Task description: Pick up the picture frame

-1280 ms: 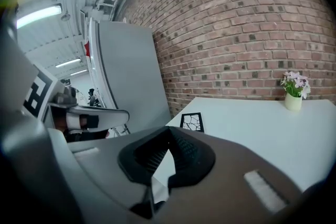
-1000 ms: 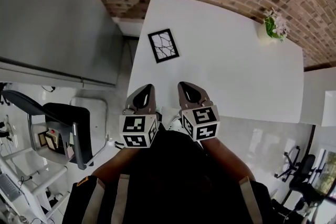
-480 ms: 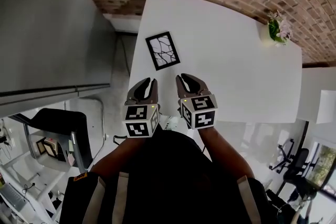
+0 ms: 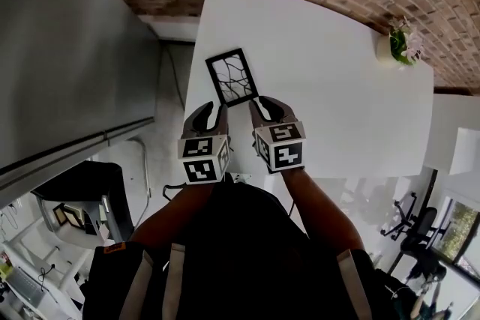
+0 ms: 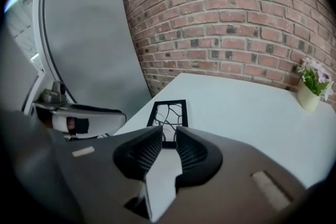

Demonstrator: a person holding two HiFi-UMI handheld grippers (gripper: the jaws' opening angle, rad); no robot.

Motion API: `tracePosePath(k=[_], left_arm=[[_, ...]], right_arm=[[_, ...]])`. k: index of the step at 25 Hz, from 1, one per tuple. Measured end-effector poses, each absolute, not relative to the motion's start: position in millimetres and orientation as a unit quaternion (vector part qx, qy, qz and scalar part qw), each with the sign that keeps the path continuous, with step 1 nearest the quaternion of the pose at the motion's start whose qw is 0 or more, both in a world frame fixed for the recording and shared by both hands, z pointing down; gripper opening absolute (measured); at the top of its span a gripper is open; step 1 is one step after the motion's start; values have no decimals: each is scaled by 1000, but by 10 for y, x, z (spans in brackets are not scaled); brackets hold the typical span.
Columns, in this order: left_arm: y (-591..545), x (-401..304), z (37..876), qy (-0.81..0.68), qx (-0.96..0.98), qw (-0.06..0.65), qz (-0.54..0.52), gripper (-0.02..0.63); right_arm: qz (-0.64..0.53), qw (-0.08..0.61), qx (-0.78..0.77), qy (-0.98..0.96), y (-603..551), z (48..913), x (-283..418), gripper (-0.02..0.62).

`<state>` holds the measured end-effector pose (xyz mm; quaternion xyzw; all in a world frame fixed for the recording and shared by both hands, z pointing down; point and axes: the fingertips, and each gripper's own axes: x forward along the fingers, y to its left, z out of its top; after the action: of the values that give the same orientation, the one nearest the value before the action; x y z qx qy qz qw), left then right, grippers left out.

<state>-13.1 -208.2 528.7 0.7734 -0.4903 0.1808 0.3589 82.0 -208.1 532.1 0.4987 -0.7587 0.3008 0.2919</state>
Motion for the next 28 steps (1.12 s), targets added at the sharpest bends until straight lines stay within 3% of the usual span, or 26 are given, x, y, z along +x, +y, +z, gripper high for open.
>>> tracePosePath(k=[5, 28], left_arm=[[-2207, -125, 5473, -493, 761, 374, 194, 133], [-2360, -46, 6053, -463, 734, 438, 234, 140]], right_arm=[[314, 307, 493, -751, -2216, 5532, 858, 97], [382, 322, 479, -722, -2456, 6067, 889, 129]])
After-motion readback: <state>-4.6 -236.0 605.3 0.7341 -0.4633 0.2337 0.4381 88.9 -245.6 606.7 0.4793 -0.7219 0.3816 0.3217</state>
